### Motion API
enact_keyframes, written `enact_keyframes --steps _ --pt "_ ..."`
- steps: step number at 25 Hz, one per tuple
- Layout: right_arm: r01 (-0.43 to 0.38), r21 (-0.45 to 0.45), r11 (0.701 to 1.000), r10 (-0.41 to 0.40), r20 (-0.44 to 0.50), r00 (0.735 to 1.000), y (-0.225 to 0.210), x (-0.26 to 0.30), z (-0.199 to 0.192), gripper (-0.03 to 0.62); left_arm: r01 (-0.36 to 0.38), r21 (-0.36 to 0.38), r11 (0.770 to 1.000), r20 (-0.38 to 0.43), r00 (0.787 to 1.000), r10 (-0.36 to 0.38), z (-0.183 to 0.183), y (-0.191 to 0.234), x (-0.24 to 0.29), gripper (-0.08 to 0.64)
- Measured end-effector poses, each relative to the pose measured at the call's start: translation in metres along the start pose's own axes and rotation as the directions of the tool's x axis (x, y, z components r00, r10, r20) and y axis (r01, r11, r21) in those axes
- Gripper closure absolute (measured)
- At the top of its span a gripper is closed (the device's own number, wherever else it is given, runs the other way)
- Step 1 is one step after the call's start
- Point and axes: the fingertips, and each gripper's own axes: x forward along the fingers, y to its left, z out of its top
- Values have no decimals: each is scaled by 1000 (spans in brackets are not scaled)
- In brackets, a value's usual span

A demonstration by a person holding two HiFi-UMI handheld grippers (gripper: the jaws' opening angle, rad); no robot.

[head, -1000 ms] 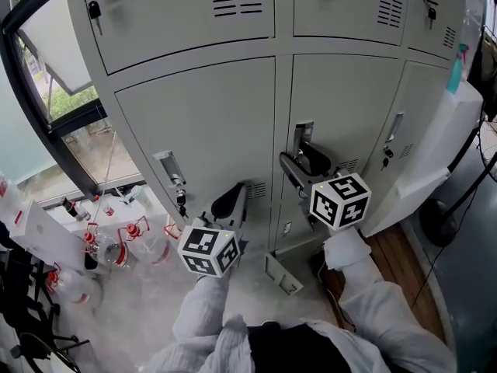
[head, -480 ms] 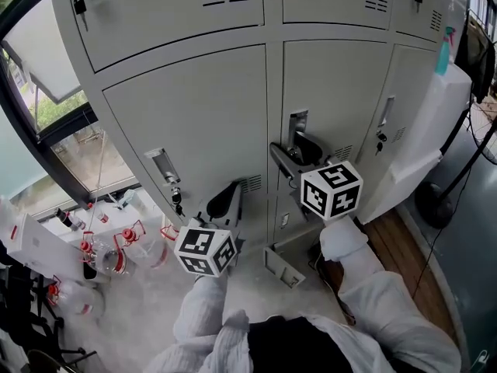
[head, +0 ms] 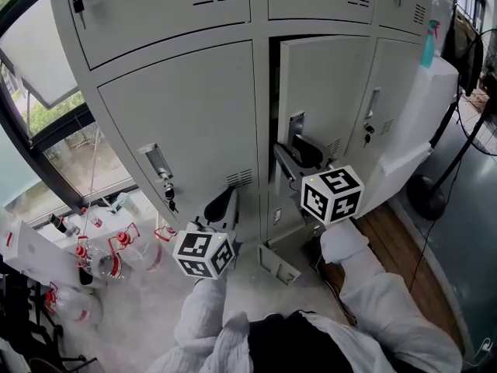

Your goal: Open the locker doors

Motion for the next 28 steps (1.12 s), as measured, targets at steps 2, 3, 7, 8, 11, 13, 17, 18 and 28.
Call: enact_keyframes --steps 2,3,7,8,11,13,17,18,28 --pt "1 -2 1000 -1 4 1000 0 -6 1 437 6 1 1000 3 1000 -6 0 -5 1 548" --pt "2 -3 1000 -2 6 1000 0 -10 1 439 9 2 1000 3 1000 -9 0 -8 1 548" --pt "12 -8 1000 -12 17 1000 -3 -27 2 468 11 0 1000 0 1000 -11 -3 -19 2 548" --pt "10 -9 1000 -10 21 1000 -4 -31 2 480 9 -3 1000 0 1000 -9 -4 -22 2 548" --pt "-17 -11 1000 17 27 999 -5 -46 3 482 7 -1 1000 3 1000 -7 -3 -35 3 548" --pt "-39 -11 999 39 28 999 -7 -57 4 480 4 4 1000 6 1000 -4 -3 -45 5 549" --pt "-83 -1 997 83 30 996 -12 -81 5 479 -14 -7 1000 0 1000 14 -7 -64 8 548" --pt "-95 2 996 94 30 995 -13 -87 6 479 -19 -10 1000 -4 1000 19 -8 -70 9 549" --pt "-194 21 981 193 32 981 -37 -142 10 469 -51 -36 998 -9 999 50 -16 -134 25 548"
